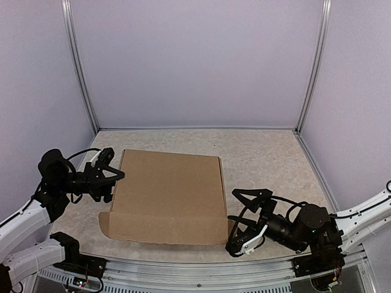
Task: Fold the paper box
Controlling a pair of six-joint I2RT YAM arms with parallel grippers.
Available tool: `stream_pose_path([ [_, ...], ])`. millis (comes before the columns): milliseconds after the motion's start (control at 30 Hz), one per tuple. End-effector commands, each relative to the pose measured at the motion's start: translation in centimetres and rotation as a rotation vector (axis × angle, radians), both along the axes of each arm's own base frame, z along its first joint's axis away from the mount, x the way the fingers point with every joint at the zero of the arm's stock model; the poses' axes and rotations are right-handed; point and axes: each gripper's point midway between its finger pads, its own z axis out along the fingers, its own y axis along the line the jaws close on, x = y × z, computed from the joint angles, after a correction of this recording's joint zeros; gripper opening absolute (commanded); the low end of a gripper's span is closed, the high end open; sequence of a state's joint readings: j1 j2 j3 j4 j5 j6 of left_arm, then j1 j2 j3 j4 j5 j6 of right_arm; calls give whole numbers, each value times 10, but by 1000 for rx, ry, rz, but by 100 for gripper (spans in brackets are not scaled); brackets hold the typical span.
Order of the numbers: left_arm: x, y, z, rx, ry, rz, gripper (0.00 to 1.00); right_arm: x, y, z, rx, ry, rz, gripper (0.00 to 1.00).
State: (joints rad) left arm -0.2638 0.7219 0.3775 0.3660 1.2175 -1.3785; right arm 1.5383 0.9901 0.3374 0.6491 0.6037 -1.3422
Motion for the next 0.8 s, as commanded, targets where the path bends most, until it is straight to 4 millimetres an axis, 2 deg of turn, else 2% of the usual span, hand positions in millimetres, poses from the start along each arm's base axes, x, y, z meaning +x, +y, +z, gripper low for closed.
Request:
stream_pose_path([
  [0,1,0,16,-12,-65,11,32,-4,4,-8,23,40,15,100],
  [433,-1,0,20,-16,-71,9,32,-16,33,3,72,15,92,100],
  [600,-3,1,16,-16,-76,14,32,-15,40,14,125,-40,81,100],
  [767,-2,1,14,-16,-65,14,32,-14,48,15,131,-97,66,100],
])
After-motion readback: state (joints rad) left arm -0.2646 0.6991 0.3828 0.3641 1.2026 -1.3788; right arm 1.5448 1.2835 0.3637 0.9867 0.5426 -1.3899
